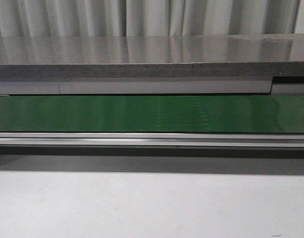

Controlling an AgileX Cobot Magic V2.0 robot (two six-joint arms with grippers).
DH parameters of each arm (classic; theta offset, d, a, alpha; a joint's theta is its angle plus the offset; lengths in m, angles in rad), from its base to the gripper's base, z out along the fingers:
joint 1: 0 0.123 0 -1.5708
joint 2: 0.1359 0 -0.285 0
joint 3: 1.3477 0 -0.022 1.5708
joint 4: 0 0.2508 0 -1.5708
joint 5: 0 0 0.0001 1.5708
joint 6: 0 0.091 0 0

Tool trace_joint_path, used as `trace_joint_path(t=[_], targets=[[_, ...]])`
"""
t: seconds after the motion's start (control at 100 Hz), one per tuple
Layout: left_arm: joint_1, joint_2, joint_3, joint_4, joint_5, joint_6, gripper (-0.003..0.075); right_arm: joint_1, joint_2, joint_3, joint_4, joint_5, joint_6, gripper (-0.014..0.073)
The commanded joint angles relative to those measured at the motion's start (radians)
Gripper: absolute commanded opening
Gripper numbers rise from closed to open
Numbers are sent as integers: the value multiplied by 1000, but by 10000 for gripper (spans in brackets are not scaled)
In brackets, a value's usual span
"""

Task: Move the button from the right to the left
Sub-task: 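Close the right gripper around the button's black body, then lift the button and carry it over the conveyor belt with the right gripper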

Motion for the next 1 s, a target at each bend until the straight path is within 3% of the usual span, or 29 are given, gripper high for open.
trace_joint_path(t=[0.0,0.17,0.45,0.99], targets=[[3,-33,44,0,-87,-7,-20,-7,-67,-33,0,-6,-9,90],[3,-33,44,0,-87,-7,-20,-7,-126,-70,24,38,-9,90],[3,-33,44,0,-87,-7,-20,8,-222,-204,117,275,-9,90],[3,-33,44,0,-87,-7,-20,330,-315,-193,163,478,14,91]])
